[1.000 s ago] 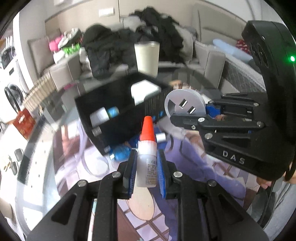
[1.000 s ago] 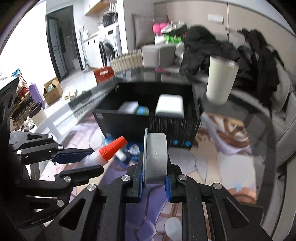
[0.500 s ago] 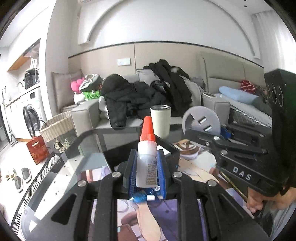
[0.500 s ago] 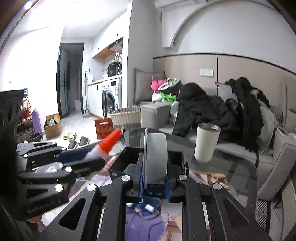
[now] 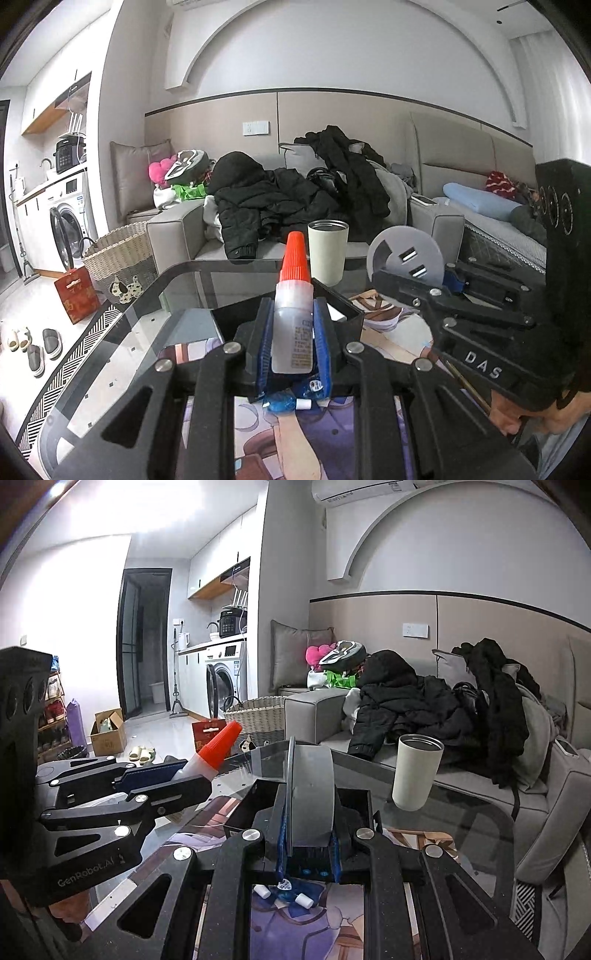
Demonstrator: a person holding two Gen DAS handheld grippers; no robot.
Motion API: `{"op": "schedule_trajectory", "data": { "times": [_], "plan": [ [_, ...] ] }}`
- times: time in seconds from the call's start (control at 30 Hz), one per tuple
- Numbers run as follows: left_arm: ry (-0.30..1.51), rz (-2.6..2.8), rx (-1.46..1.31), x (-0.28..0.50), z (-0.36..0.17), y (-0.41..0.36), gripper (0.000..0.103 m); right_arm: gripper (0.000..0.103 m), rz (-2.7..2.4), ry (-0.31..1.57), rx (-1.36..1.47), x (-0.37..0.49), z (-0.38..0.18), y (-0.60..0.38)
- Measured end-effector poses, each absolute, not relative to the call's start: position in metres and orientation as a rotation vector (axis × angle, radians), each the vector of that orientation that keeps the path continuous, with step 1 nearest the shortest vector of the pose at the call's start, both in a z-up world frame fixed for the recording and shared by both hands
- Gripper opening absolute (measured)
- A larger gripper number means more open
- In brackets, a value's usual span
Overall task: Organize rigid objects
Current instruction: 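Lift the glue bottle and USB socket and carry them over the black box, then lower the glue bottle and USB socket into the box and open both grippers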
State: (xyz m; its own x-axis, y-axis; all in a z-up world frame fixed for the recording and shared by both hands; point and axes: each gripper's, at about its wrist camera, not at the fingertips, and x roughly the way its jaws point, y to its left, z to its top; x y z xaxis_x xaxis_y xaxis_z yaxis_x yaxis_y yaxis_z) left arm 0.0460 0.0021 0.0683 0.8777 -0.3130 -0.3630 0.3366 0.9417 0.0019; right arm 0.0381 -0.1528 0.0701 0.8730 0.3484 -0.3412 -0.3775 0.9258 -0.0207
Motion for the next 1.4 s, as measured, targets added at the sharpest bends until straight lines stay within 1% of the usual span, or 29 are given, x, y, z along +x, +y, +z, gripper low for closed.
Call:
{"op": "schedule_trajectory", "data": {
  "times": [0.2, 0.43, 0.7, 0.87, 1.1, 1.4],
  "plan": [
    [0.353, -0.333, 0.049, 0.054, 0.076, 0.001, 0.019, 0.017, 0.372, 0.334, -0.073, 0.044, 0.073, -0.151],
    [0.337, -0.306, 0.026, 0.073, 0.080, 0.002, 0.019, 0.017, 0.397, 0.352, -0.051, 0.072, 0.077, -0.147],
    [0.346, -0.252, -0.020, 0.113, 0.082, 0.006, 0.019, 0.017, 0.401, 0.340, -0.044, 0.109, 0.086, -0.133],
    [0.350, -0.239, -0.031, 0.134, 0.078, 0.007, 0.019, 0.017, 0.392, 0.366, -0.038, 0.140, 0.085, -0.123],
    [0.447, -0.127, -0.055, 0.174, 0.068, 0.014, 0.019, 0.017, 0.360, 0.391, -0.020, 0.186, 0.082, -0.126],
    [0.526, -0.130, -0.078, 0.203, 0.050, 0.012, 0.019, 0.017, 0.328, 0.485, -0.016, 0.227, 0.056, -0.133]
  ]
}}
